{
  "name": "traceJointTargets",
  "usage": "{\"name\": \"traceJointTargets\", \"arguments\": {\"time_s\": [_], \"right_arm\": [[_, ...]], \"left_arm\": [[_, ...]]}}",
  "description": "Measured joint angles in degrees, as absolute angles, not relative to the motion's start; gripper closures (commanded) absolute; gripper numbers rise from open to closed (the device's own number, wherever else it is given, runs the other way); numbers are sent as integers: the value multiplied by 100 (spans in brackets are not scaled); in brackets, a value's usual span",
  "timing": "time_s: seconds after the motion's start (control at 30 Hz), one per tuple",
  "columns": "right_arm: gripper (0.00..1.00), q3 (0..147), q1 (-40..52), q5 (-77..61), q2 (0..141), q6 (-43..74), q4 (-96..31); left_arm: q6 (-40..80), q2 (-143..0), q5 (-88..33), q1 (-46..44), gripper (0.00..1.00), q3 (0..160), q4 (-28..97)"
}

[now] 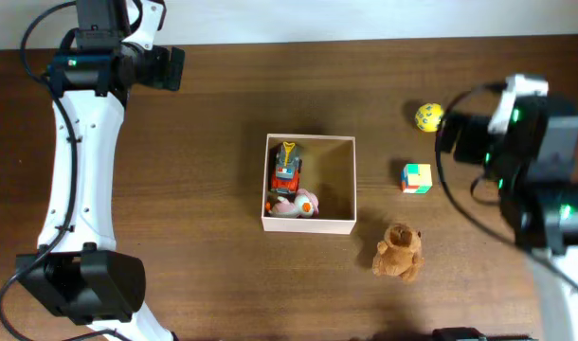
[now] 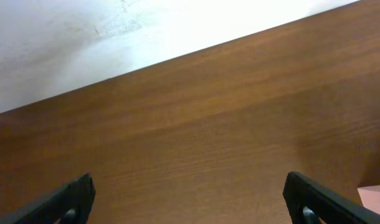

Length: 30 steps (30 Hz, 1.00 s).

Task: Pack container
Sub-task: 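Move the right gripper forward over the 2x2 colour cube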

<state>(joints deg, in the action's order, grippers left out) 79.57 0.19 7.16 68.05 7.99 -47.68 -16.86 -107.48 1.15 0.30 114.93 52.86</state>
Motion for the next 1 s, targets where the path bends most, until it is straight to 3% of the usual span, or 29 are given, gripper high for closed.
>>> {"name": "traceJointTargets", "arguments": {"time_s": [0.3,0.57,1.0], "right_arm": [[1,8584,19,301,7240,777,-5496],[27,8613,19,314,7588,646,-6038],[25,8615,19,403,9445,537,-6274]], "left_arm": [[-1686,-10748,113,30,1,11493,5288],[-1686,-10748,113,30,1,11493,5290],[-1686,-10748,113,30,1,11493,5288]]}}
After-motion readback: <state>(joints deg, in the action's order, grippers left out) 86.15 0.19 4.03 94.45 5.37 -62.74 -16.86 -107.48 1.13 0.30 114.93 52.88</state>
